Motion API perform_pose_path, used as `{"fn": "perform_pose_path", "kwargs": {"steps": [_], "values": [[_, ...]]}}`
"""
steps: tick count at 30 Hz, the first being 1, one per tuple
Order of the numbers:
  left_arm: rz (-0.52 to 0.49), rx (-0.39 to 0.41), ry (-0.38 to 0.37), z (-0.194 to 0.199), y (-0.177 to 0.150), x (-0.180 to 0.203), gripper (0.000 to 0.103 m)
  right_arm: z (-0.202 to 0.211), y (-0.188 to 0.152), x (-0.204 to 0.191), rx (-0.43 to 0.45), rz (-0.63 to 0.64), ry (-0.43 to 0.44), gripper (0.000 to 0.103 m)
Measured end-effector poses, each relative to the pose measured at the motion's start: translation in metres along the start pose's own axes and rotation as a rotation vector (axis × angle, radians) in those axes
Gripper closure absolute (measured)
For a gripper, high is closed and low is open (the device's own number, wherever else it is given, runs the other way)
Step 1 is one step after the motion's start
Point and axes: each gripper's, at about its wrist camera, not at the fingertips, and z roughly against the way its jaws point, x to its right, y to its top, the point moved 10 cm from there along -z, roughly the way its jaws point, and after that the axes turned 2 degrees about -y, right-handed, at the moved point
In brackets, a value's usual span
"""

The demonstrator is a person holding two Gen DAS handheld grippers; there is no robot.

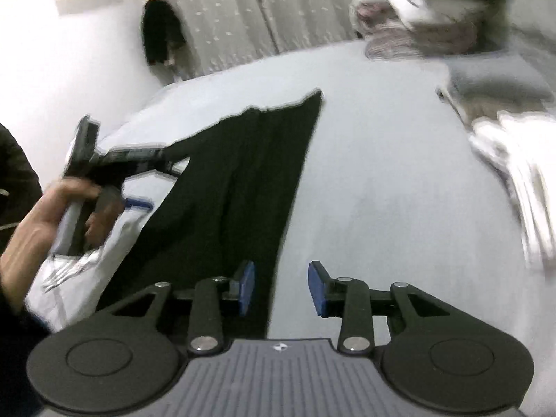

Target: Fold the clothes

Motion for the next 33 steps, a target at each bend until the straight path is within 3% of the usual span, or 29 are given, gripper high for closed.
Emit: {"fn": "perform_pose_path", "kwargs": {"steps": [2,7,11,15,19,20,21,22,29,33], "values": [[-0.006,0.002,0.003,0.000,0.000,0.000,0.001,-0.041,0.037,0.004,0.020,0.060,-0.024,0.068],[-0.016,0.002,0.002,-0.001,0.000,0.001,0.001,-0.168,0.126,0.018,-0.007,0.042,-0.016,0.068],[-0.048,-0.004,0.008,-0.005,0.000,0.002,0.001,-0.261,0.181,0.035,-0.053,0.037,-0.068,0.068],[-0.078,-0.007,0.010,-0.007,0.000,0.003,0.001,-0.318,0.218,0.040,-0.064,0.012,-0.067,0.068],[-0.110,-0.009,0.023,-0.009,-0.002,0.005,0.000,-0.346,0.216,0.033,-0.121,0.064,-0.109,0.070],[-0.120,-0.008,0.028,-0.009,-0.003,0.006,0.000,-0.351,0.214,0.031,-0.131,0.091,-0.127,0.077],[-0.129,-0.008,0.034,-0.009,-0.004,0.007,0.000,-0.354,0.211,0.031,-0.134,0.122,-0.143,0.094],[-0.138,-0.008,0.039,-0.010,-0.005,0.008,0.000,-0.357,0.209,0.030,-0.137,0.152,-0.159,0.098],[-0.148,-0.006,0.050,-0.008,-0.006,0.009,0.000,-0.328,0.241,0.048,0.001,0.138,-0.232,0.101],[-0.161,-0.006,0.057,-0.009,-0.007,0.010,0.000,-0.343,0.236,0.050,-0.044,0.174,-0.288,0.101]]}}
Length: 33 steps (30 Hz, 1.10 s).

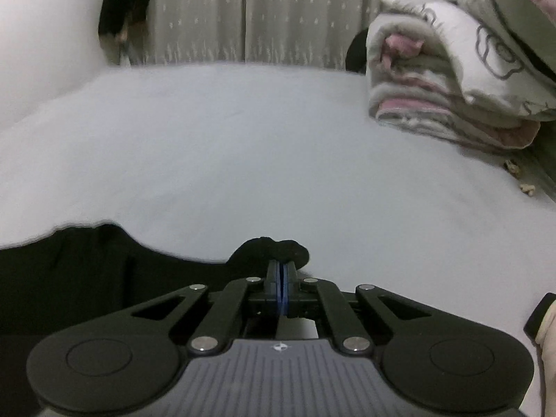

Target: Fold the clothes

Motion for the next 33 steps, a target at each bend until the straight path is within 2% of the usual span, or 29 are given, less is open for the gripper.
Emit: {"fn": "perform_pose_path", "kwargs": {"steps": [2,3,5,7,10,16,18,23,28,30,33], "values": [[-0.007,0.001,0.004,0.000,0.000,0.000,0.000,-0.014,-0.010,-0.005,-0.042,0.032,-0.024,0.101],[-0.008,0.000,0.004,0.000,0.000,0.000,0.000,-0.015,-0.012,-0.004,-0.044,0.024,-0.018,0.100],[-0.010,0.000,0.004,0.001,0.000,0.000,0.000,-0.009,-0.010,0.001,-0.018,-0.011,0.006,0.093],[-0.012,0.001,0.005,0.001,0.000,0.001,0.000,-0.004,-0.009,0.006,0.008,-0.046,0.030,0.070],[-0.013,0.001,0.008,0.001,0.000,0.001,0.000,0.002,-0.005,0.015,0.037,-0.073,0.050,0.068],[-0.021,0.001,0.013,0.001,0.000,0.003,0.000,-0.018,-0.020,0.007,-0.048,-0.004,0.042,0.069],[-0.018,0.001,0.011,0.002,0.000,0.003,0.000,-0.007,-0.021,0.010,-0.021,-0.046,0.029,0.067],[-0.007,0.003,0.004,0.003,0.001,0.002,0.000,0.084,-0.060,-0.001,0.002,-0.100,0.162,0.065],[-0.007,0.006,0.008,0.003,0.000,0.004,0.000,0.180,-0.174,-0.023,-0.128,-0.099,0.265,0.065],[-0.009,0.008,0.008,0.004,0.000,0.005,0.000,0.223,-0.219,-0.035,-0.153,-0.109,0.304,0.065],[-0.005,0.009,0.003,0.005,0.000,0.006,0.000,0.278,-0.265,-0.056,-0.121,-0.037,0.241,0.065]]}}
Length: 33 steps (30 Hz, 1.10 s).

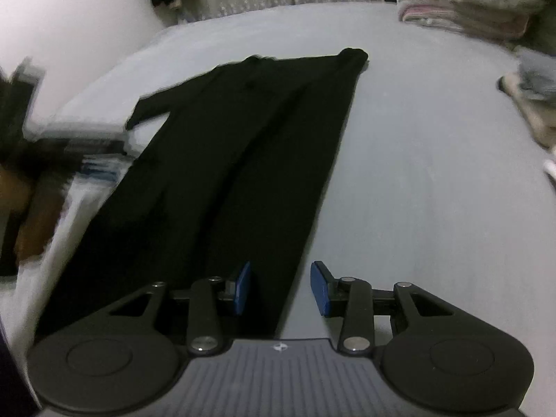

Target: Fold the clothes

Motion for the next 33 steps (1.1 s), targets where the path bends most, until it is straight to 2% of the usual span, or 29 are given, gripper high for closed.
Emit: {"fn": "perform_pose_path", "kwargs": {"steps": [3,6,11,15,18,21,25,27,28,31,33], "values": [[0.000,0.002,-0.005,0.002,0.000,0.002,0.000,0.028,-0.027,-0.032,0.075,0.185,-0.118,0.065],[-0.009,0.011,-0.003,0.004,-0.001,0.004,0.000,0.033,-0.043,-0.062,0.085,0.301,-0.130,0.065],[-0.004,0.022,0.001,0.010,-0.002,0.003,0.001,0.050,-0.060,-0.111,0.088,0.404,-0.025,0.070],[0.015,0.038,-0.017,0.016,0.002,0.001,0.000,0.061,-0.066,-0.129,0.072,0.354,0.103,0.070],[0.018,0.032,-0.018,0.015,0.002,-0.001,0.000,0.063,-0.066,-0.137,0.064,0.354,0.124,0.070],[0.027,0.030,-0.021,0.016,0.003,-0.003,0.000,0.077,-0.055,-0.124,0.085,0.225,0.181,0.070],[0.034,0.032,-0.029,0.016,0.005,-0.002,0.000,0.087,-0.042,-0.050,0.107,0.017,0.055,0.070],[0.031,0.032,-0.028,0.015,0.006,0.000,0.000,0.079,-0.042,-0.024,0.087,0.003,-0.029,0.077],[0.029,0.031,-0.026,0.014,0.006,0.000,0.000,0.076,-0.042,-0.019,0.080,0.011,-0.048,0.080],[0.023,0.026,-0.014,0.011,0.004,0.000,0.000,0.064,-0.047,-0.035,0.056,0.044,-0.006,0.080],[0.020,0.021,-0.008,0.010,0.003,0.000,0.000,0.052,-0.058,-0.040,0.004,0.071,-0.048,0.080]]}}
